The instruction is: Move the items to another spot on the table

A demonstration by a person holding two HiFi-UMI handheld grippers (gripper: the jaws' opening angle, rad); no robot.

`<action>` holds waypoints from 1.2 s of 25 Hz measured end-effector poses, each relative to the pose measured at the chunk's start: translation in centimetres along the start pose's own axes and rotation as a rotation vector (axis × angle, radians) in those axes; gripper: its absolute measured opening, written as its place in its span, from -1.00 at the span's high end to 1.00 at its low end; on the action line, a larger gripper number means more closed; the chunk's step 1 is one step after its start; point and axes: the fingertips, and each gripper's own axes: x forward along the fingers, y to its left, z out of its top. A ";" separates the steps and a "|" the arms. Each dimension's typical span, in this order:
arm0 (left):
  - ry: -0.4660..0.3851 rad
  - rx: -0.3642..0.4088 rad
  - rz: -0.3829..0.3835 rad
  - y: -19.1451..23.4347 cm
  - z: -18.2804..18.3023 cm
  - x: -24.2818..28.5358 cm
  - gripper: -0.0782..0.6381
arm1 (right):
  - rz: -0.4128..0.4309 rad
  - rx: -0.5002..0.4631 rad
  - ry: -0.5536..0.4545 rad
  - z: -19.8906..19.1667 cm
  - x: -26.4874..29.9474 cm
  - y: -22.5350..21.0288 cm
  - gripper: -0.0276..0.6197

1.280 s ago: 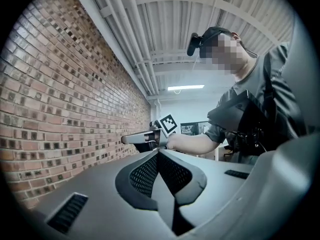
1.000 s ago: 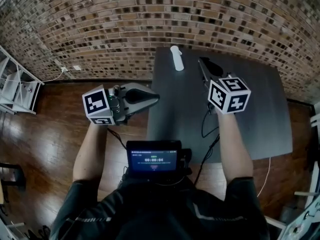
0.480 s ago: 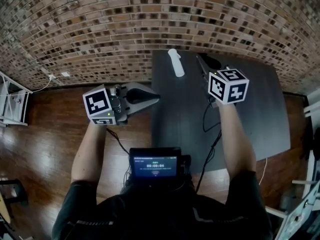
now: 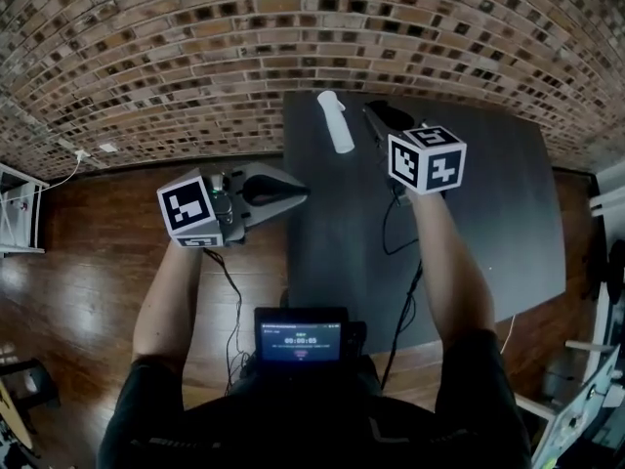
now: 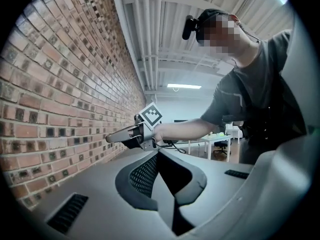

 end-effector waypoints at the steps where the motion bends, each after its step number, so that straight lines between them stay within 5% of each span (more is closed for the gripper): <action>1: 0.009 -0.004 0.003 0.5 -0.5 0.3 0.80 | 0.010 0.006 0.006 -0.5 0.8 -0.4 0.74; 3: 0.012 -0.023 0.014 1.4 -1.4 1.0 0.80 | 0.030 0.013 0.030 -1.7 2.3 -1.3 0.56; 8: 0.024 -0.057 0.037 4.2 -3.6 2.0 0.80 | 0.053 0.030 0.094 -4.3 6.6 -3.5 0.55; 10: 0.040 -0.065 0.044 5.4 -4.8 2.2 0.80 | 0.059 0.028 0.130 -5.7 8.7 -4.2 0.28; 30: 0.020 -0.210 0.071 11.9 -15.4 4.3 0.80 | 0.049 0.096 0.463 -22.6 21.5 -8.3 -0.09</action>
